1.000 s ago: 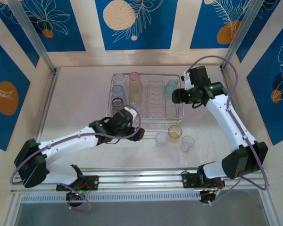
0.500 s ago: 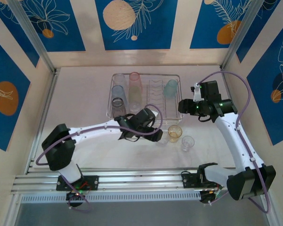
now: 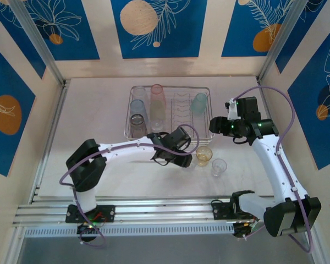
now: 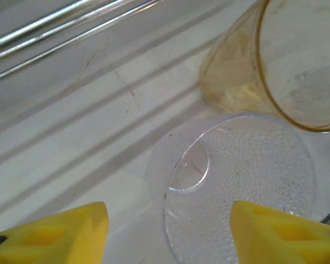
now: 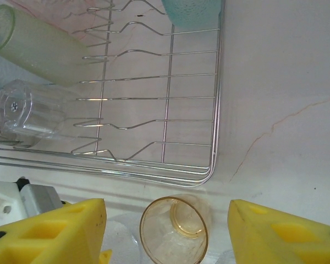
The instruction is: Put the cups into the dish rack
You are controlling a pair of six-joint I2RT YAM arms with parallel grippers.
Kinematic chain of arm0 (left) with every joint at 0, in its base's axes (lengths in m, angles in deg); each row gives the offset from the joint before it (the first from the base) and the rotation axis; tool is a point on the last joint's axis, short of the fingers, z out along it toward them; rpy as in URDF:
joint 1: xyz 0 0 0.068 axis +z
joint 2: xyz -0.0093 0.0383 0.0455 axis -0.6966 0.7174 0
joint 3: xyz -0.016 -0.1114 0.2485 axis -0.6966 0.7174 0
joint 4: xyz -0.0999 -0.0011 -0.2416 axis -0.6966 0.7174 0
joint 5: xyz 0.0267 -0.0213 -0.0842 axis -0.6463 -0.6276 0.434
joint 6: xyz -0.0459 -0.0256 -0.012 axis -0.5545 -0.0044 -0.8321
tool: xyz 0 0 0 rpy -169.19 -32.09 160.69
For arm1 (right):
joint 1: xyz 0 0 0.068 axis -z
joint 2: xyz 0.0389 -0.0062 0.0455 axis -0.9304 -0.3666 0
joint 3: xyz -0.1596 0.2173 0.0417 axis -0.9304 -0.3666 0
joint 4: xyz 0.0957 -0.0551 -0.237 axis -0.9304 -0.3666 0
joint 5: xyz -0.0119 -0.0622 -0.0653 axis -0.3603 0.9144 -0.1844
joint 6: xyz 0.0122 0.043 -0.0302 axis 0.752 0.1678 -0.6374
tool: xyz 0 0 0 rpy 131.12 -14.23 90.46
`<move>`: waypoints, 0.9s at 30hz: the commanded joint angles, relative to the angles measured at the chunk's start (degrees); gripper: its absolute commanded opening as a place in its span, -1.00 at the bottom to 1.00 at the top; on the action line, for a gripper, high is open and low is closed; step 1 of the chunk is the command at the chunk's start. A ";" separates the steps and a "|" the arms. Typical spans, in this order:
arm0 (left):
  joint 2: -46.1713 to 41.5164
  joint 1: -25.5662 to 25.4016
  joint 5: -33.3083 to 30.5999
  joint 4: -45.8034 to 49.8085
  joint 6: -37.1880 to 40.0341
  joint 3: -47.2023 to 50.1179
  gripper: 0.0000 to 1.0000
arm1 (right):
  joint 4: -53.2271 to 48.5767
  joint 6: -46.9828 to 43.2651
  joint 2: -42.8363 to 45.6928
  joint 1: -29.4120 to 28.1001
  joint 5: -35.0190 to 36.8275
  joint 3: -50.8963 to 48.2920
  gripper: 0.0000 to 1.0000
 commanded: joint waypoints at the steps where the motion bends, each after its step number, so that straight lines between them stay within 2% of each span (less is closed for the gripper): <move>1: 1.67 -0.55 0.48 2.49 0.30 -2.23 0.10 | 0.61 0.38 1.04 0.52 -2.03 -0.53 0.20; 5: 3.39 -0.55 0.63 2.23 0.35 -2.90 0.01 | 0.56 0.21 1.15 0.84 -2.38 -0.62 0.20; 7: 4.41 -0.55 1.29 1.51 0.55 -3.05 -0.11 | 0.66 0.07 1.15 0.92 -2.60 -0.71 0.20; 8: 5.13 -0.53 1.69 1.37 0.73 -3.29 -0.24 | 0.69 0.10 1.15 0.98 -2.65 -0.71 0.20; 11: 6.30 -0.53 1.75 1.67 1.01 -3.89 -0.87 | 0.78 -0.05 1.15 1.05 -3.22 -0.54 0.20; 12: 5.87 -0.55 1.18 1.64 0.84 -3.53 -1.00 | 0.78 -0.19 1.21 1.09 -3.62 -0.45 0.20; 16: -0.35 -0.48 -0.85 -1.52 0.02 1.75 -1.00 | 1.60 -1.37 1.40 0.80 -5.56 0.07 0.20; 19: -9.38 -0.46 -0.53 -8.99 -0.91 9.80 -1.00 | 3.65 -1.56 1.99 0.08 -6.86 0.00 0.20; 20: -13.29 -0.46 0.11 -13.26 -1.39 13.30 -1.00 | 4.22 -1.28 2.19 -0.22 -7.47 0.15 0.22; 23: -23.87 -0.33 1.53 -27.93 -3.58 22.21 -1.00 | 3.44 -1.26 1.49 -0.37 -12.33 2.31 0.44; 27: -30.08 0.95 2.17 -48.98 -9.05 28.55 -1.00 | 1.61 -0.12 -1.21 0.87 -24.59 6.89 0.54</move>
